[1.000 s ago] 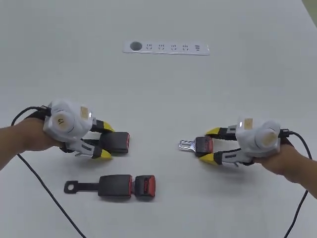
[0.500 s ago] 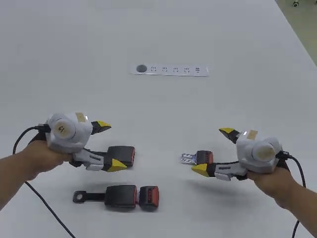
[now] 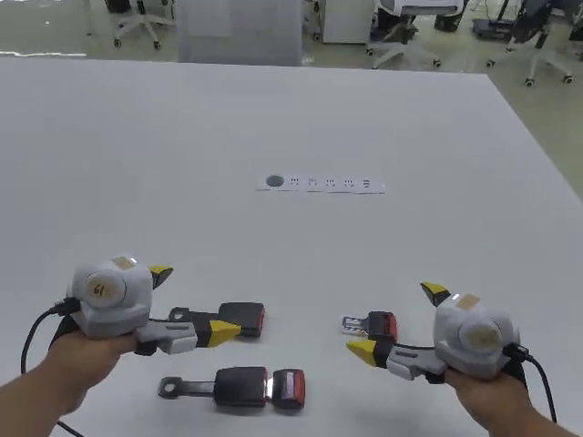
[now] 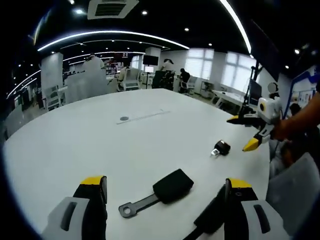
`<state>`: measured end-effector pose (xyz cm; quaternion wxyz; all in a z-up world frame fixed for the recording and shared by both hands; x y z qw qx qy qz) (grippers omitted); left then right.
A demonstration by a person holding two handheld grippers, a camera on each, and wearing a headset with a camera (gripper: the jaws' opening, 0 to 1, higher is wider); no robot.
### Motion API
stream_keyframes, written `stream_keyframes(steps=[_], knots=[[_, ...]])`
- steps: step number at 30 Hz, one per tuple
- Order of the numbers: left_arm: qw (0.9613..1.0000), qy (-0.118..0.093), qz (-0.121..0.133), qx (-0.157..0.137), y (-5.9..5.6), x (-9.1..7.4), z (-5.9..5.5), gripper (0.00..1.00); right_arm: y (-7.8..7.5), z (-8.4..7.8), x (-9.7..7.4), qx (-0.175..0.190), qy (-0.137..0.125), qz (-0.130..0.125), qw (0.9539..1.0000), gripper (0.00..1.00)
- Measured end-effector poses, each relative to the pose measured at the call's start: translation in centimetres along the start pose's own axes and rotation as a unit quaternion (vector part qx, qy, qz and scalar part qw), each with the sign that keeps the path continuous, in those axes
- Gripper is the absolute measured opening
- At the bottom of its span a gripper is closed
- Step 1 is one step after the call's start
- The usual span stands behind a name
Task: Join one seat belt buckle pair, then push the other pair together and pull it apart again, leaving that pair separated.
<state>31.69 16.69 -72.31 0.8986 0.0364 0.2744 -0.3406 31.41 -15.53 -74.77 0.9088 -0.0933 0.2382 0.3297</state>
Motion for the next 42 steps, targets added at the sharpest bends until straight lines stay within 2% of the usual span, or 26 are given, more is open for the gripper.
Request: stream_keyframes(steps=[4,8,11,13,15,17,20,22,26,30,32,36,42], knots=[[1.0000,-0.008,0.000,-0.004,-0.5,-1.5,-0.9,1.00,1.3,-0.4,-0.5,-0.012,0.001,0.008,0.9999,1.00],[0.9999,-0.002,-0.003,0.012,-1.6,-2.9,-1.6,1.00,2.2,-0.7,-1.0,-0.019,0.002,0.019,0.9996,1.00],[0.9998,-0.008,-0.010,0.013,-1.8,-3.9,-1.7,1.00,2.9,-1.1,-1.6,-0.029,0.002,0.038,0.9989,1.00],[0.9997,-0.019,-0.010,0.013,-1.9,-4.7,-1.7,1.00,3.1,-1.4,-2.1,-0.048,0.010,0.043,0.9979,1.00],[0.9998,-0.014,-0.012,0.011,-1.8,-5.2,-2.0,1.00,3.0,-1.7,-2.5,-0.039,0.010,0.045,0.9982,1.00],[0.9996,-0.013,-0.015,0.022,-1.5,-5.6,-2.4,1.00,2.9,-1.9,-3.0,-0.045,0.011,0.044,0.9980,1.00],[0.9995,-0.013,-0.019,0.024,-1.2,-6.1,-2.6,1.00,3.3,-2.2,-3.6,-0.050,0.013,0.047,0.9976,1.00],[0.9993,-0.014,-0.022,0.027,-1.4,-6.3,-2.7,1.00,3.3,-2.4,-3.9,-0.050,0.013,0.049,0.9974,1.00],[0.9987,-0.002,-0.029,0.042,-2.2,-6.6,-3.3,1.00,3.6,-2.5,-4.6,-0.062,0.018,0.054,0.9965,1.00],[0.9992,-0.007,-0.027,0.028,-2.5,-7.2,-3.6,1.00,3.7,-2.3,-5.2,-0.063,0.013,0.056,0.9964,1.00],[0.9993,-0.005,-0.028,0.024,-2.2,-7.3,-4.1,1.00,3.8,-2.4,-5.4,-0.063,0.010,0.057,0.9963,1.00],[0.9993,-0.010,-0.026,0.025,-3.0,-7.9,-3.9,1.00,4.0,-2.5,-5.9,-0.059,0.008,0.057,0.9966,1.00],[0.9995,-0.013,-0.024,0.018,-2.7,-8.2,-4.1,1.00,4.3,-2.5,-6.2,-0.058,0.005,0.055,0.9968,1.00]])
Point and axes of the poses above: the centre of the closed fingertips' face, and the gripper's own axes: x roughly forward along the fingers, y roughly to its left, z roughly out of its top, the point moved 6 cm from there along -x, roughly backward along the fingers
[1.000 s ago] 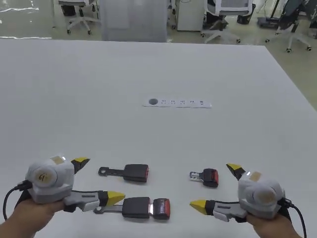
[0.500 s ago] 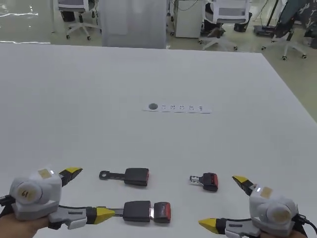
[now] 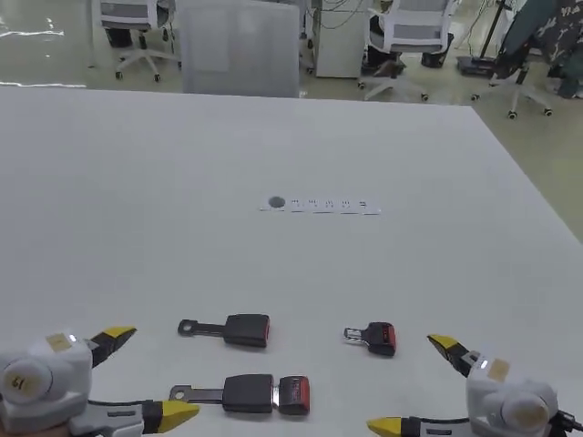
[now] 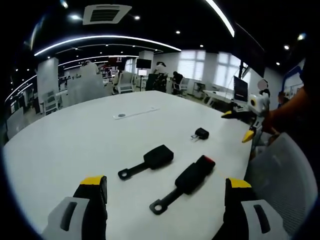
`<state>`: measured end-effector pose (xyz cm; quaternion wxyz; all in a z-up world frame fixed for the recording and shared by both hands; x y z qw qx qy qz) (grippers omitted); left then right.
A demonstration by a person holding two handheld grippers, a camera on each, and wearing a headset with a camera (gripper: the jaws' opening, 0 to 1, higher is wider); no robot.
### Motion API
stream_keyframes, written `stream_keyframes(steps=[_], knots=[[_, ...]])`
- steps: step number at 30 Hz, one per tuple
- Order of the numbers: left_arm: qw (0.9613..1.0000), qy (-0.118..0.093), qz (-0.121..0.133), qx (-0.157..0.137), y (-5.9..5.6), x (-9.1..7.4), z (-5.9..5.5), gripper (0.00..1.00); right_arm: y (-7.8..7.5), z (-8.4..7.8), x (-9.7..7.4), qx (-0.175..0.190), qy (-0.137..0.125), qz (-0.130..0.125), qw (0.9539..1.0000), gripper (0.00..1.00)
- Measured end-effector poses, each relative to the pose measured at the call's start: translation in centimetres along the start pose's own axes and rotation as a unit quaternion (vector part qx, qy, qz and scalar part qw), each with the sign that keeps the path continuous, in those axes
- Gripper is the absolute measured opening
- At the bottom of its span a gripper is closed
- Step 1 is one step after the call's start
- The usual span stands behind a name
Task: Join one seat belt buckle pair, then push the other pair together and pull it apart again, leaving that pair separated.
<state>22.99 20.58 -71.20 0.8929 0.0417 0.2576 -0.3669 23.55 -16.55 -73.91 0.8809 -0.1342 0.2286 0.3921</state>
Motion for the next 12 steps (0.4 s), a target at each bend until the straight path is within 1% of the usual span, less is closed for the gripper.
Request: stream_keyframes(steps=[4,7,10,12], knots=[[1.0000,-0.004,0.000,-0.001,-0.05,-0.04,-0.04,1.00,-0.13,0.06,-0.12,0.001,-0.006,-0.008,0.9999,1.00],[1.0000,-0.003,-0.002,-0.008,-0.33,0.16,-0.31,1.00,-0.09,-0.17,-0.12,0.004,-0.003,-0.012,0.9999,1.00],[1.0000,-0.005,-0.003,-0.005,-0.81,0.13,-0.20,1.00,0.09,-0.03,-0.21,0.006,-0.008,-0.013,0.9999,1.00],[1.0000,-0.004,-0.003,-0.005,-0.88,0.06,-0.22,1.00,0.20,0.10,-0.29,0.009,-0.012,-0.013,0.9998,1.00]])
Point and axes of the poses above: the centre of the closed fingertips' face, and the gripper's own axes: x roughly forward along the fingers, y roughly to its left, z roughly out of its top, the point moved 6 cm from there along -x, roughly backward along the fingers
